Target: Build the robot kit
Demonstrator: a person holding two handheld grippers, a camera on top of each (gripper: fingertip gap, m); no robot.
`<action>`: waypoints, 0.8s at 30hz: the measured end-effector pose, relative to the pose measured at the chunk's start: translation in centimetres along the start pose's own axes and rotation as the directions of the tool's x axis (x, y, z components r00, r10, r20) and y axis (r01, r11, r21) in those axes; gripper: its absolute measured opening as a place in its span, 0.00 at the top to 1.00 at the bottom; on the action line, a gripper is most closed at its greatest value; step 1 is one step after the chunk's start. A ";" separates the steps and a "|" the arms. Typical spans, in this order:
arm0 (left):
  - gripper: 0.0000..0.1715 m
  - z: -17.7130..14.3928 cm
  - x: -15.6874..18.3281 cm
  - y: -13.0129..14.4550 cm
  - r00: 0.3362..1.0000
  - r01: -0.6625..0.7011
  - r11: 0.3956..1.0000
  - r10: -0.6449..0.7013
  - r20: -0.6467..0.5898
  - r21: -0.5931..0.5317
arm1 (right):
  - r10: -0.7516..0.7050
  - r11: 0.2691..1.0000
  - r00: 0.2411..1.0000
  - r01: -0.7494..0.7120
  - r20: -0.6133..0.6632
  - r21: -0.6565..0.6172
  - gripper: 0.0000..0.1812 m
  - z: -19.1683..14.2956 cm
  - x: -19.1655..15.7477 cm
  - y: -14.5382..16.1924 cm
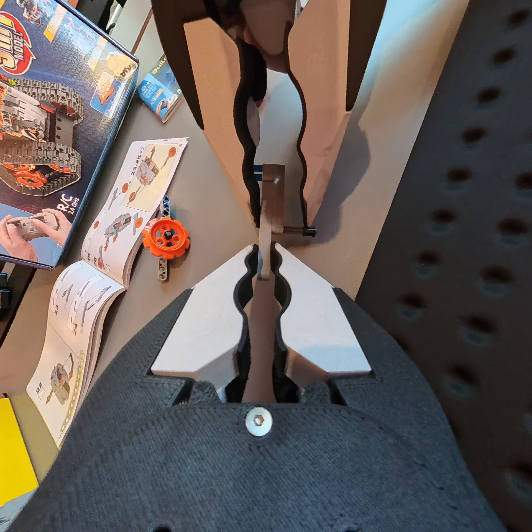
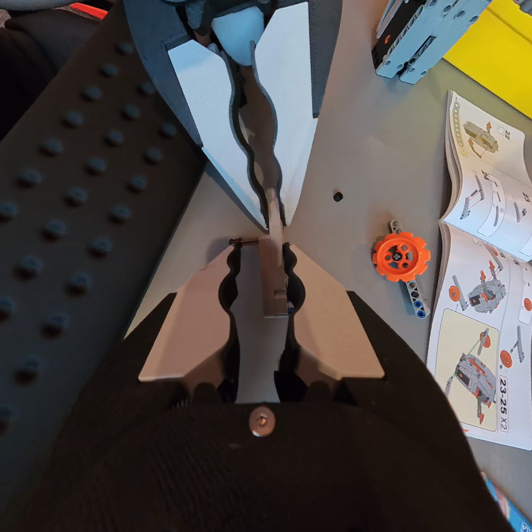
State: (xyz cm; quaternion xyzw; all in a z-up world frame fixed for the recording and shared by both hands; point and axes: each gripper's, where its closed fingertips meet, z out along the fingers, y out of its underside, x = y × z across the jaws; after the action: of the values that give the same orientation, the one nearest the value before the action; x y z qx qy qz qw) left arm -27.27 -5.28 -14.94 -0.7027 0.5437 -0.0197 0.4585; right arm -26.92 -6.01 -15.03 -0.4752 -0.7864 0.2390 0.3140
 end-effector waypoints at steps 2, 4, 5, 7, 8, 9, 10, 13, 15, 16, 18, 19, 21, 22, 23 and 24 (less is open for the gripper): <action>0.96 -0.1 -0.1 -0.1 1.000 0.009 1.000 -0.009 0.003 0.008 | 0.002 1.000 1.000 -0.002 -0.004 0.003 0.84 -0.1 0.1 -0.1; 0.95 -0.1 -0.2 -0.3 1.000 0.024 0.999 -0.024 -0.001 0.022 | -0.002 1.000 1.000 0.003 -0.026 0.021 0.91 -0.3 0.5 -0.1; 0.94 -0.3 -0.4 -0.4 0.999 0.035 0.999 -0.035 0.004 0.033 | 0.006 1.000 1.000 -0.005 -0.020 0.028 0.91 -0.4 0.5 -0.2; 0.93 -0.5 -0.5 -0.6 0.998 0.060 0.997 -0.060 -0.004 0.054 | 0.024 0.999 1.000 -0.024 -0.017 0.040 0.91 -0.6 0.6 -0.3; 0.94 -0.5 -0.5 -0.6 0.998 0.068 0.996 -0.067 -0.015 0.055 | 0.025 0.999 1.000 -0.024 -0.019 0.044 0.91 -0.7 0.7 -0.4; 0.95 -0.5 -0.4 -0.6 0.997 0.069 0.996 -0.068 -0.021 0.053 | 0.030 0.998 0.999 -0.030 -0.017 0.046 0.90 -0.7 0.7 -0.3; 0.96 -0.5 -0.5 -0.6 0.998 0.068 0.996 -0.068 -0.013 0.050 | 0.049 0.998 0.999 -0.048 -0.004 0.050 0.86 -0.7 0.6 -0.3; 0.96 -0.6 -0.8 -0.5 0.996 0.090 0.995 -0.090 -0.009 0.046 | 0.099 0.993 0.993 -0.102 0.057 0.064 0.74 -1.0 0.0 -0.3; 0.96 -0.8 -0.9 -0.8 0.992 0.121 0.991 -0.119 -0.029 0.058 | 0.105 0.991 0.992 -0.110 0.065 0.078 0.72 -1.3 -0.1 -0.6; 0.96 -1.0 -1.0 -1.0 0.989 0.147 0.987 -0.144 -0.046 0.069 | 0.099 0.991 0.994 -0.103 0.049 0.090 0.72 -1.5 0.1 -0.8; 0.96 -1.5 -1.2 -1.8 0.970 0.230 0.968 -0.220 -0.104 0.098 | 0.066 0.992 0.998 -0.065 0.001 0.106 0.75 -2.0 0.7 -1.3; 0.96 -1.8 -1.4 -2.2 0.950 0.294 0.949 -0.277 -0.145 0.115 | 0.039 0.993 0.998 -0.034 -0.043 0.111 0.77 -2.4 1.1 -1.6; 0.96 -2.4 -2.2 -3.1 0.887 0.441 0.886 -0.405 -0.222 0.143 | -0.027 0.991 0.986 0.048 -0.165 0.123 0.74 -3.7 2.2 -2.4; 0.96 -2.7 -2.7 -3.5 0.849 0.508 0.847 -0.464 -0.252 0.154 | -0.069 0.988 0.970 0.098 -0.231 0.117 0.72 -4.4 2.7 -2.8; 0.96 -3.1 -3.0 -3.8 0.808 0.569 0.808 -0.515 -0.284 0.152 | -0.110 0.983 0.949 0.148 -0.295 0.112 0.71 -5.2 3.0 -3.4; 0.97 -3.4 -3.1 -4.0 0.762 0.627 0.766 -0.564 -0.317 0.143 | -0.147 0.973 0.922 0.200 -0.359 0.114 0.71 -6.0 3.4 -4.0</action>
State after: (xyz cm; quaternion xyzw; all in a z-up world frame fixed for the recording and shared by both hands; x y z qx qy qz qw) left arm -27.36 -4.98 -8.86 -0.7699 0.3379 -0.3214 0.4356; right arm -26.15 -4.27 -7.30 -0.4135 -0.7374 0.1802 0.5027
